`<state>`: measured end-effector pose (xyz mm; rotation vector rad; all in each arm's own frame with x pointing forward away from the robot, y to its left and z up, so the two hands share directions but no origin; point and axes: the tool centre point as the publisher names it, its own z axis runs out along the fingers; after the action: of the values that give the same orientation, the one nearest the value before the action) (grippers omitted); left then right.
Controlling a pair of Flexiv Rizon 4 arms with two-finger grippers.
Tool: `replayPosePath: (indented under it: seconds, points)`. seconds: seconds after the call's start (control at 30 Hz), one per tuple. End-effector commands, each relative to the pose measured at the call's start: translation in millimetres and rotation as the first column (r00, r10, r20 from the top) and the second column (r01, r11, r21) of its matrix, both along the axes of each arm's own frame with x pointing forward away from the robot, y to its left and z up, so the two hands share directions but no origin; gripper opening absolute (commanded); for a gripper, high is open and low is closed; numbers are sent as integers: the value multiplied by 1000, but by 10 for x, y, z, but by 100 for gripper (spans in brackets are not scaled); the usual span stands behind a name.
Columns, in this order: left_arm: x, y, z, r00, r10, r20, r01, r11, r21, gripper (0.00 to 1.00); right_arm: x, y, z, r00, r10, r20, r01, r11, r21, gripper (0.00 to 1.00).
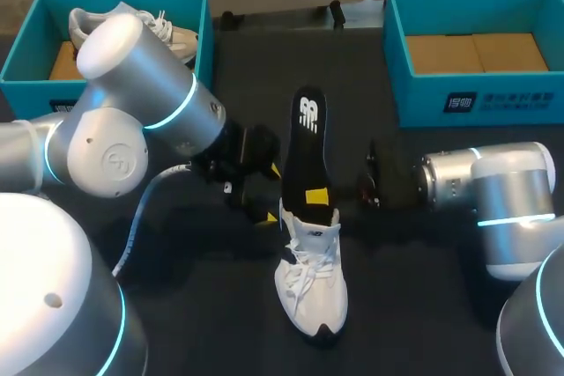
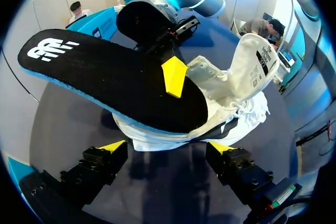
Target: Take the shoe out of the shoebox, open the shoe tongue, remove and reinsert the insole, then place the shoe into the shoebox
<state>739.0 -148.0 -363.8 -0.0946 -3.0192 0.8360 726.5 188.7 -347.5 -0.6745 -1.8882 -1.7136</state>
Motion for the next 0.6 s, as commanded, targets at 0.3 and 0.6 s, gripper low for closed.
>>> replayPosePath:
  seconds: [0.3, 0.6]
  points:
    - [-9, -2, -10, 1000, 1, 2, -1, 1000, 0, 100, -113, 37, -137, 999, 21, -30, -21, 999, 26, 0]
    - [-9, -2, -10, 1000, 1, 2, -1, 1000, 0, 100, -99, 69, -95, 999, 44, -23, -43, 998, 37, 30]
